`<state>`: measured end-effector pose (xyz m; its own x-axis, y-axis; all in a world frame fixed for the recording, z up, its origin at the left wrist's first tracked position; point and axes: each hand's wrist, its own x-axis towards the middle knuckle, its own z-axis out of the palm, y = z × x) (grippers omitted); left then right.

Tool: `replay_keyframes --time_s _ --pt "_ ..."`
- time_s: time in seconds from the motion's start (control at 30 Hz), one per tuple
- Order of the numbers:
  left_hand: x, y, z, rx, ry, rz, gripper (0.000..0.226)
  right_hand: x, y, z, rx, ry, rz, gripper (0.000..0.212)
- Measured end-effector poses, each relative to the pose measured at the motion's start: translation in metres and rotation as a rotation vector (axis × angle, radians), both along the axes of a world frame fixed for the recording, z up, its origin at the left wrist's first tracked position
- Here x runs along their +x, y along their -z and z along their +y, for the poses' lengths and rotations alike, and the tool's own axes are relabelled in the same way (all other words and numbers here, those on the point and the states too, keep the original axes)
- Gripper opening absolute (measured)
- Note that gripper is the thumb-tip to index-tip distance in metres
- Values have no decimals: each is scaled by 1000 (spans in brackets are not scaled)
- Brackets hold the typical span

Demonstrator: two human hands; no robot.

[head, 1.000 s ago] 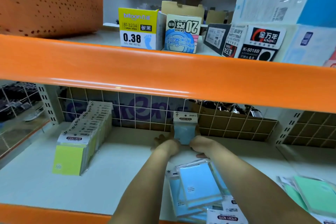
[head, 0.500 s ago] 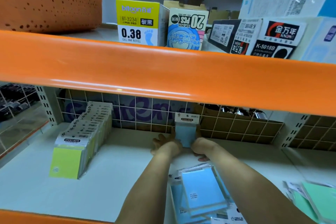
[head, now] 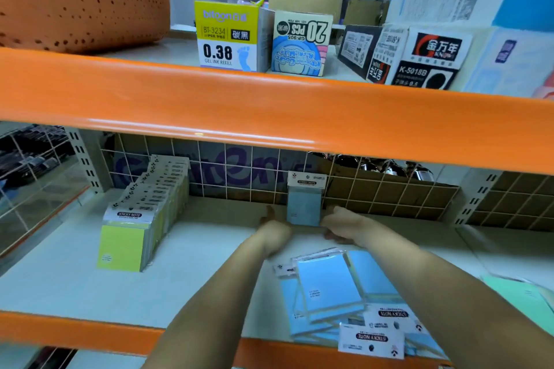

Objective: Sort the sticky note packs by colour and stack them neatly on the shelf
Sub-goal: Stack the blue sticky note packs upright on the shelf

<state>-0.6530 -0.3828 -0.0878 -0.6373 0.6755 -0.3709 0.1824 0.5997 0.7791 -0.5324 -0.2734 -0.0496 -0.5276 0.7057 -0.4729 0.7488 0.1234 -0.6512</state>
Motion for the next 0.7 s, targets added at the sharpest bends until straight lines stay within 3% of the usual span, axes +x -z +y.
replay_keyframes --time_s 0.1,0.27,0.37,0.5,0.7 --pt "11 -8 -26 22 -35 23 64 19 -22 -16 112 -133 58 20" --pt "38 -19 -57 -37 -108 304 33 43 -40 -35 339 -205 -22 20" --pt "56 -25 -66 -38 -65 285 20 52 -44 -42 400 -228 -124 31" --pt "77 -30 -70 -33 -39 233 27 61 -48 -54 414 -288 -274 38" --pt "94 -40 -73 -48 -66 143 29 64 -43 -71 345 -267 -283 49"
